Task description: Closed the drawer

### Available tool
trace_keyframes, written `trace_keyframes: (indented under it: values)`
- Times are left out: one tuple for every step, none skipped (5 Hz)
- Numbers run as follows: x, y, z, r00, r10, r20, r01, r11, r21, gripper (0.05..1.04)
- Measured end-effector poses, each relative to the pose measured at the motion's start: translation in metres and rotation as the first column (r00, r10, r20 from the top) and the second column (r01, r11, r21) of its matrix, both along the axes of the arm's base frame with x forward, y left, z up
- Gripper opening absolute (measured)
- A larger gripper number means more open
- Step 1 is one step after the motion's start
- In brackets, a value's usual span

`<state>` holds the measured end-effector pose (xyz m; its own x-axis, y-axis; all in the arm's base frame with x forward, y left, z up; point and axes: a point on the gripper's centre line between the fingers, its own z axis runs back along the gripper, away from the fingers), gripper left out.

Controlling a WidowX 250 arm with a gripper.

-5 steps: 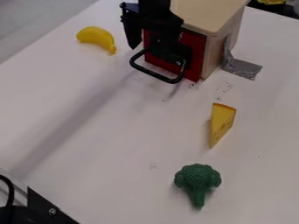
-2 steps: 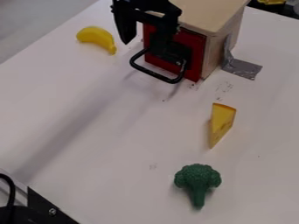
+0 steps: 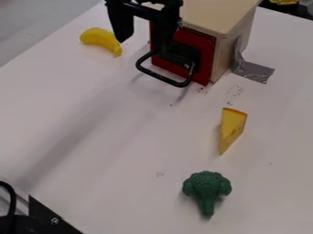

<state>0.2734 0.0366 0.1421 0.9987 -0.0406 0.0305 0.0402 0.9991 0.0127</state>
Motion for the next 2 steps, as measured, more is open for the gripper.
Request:
trace_keyframes:
  values:
    - [-0.0002, 0.0000, 0.0000, 1.000, 0.002, -0.002, -0.002, 1.000, 0.000, 0.999]
    - [-0.0003, 0.0002, 0.0000, 1.000, 0.003, -0.001, -0.003, 1.000, -0.002, 0.998]
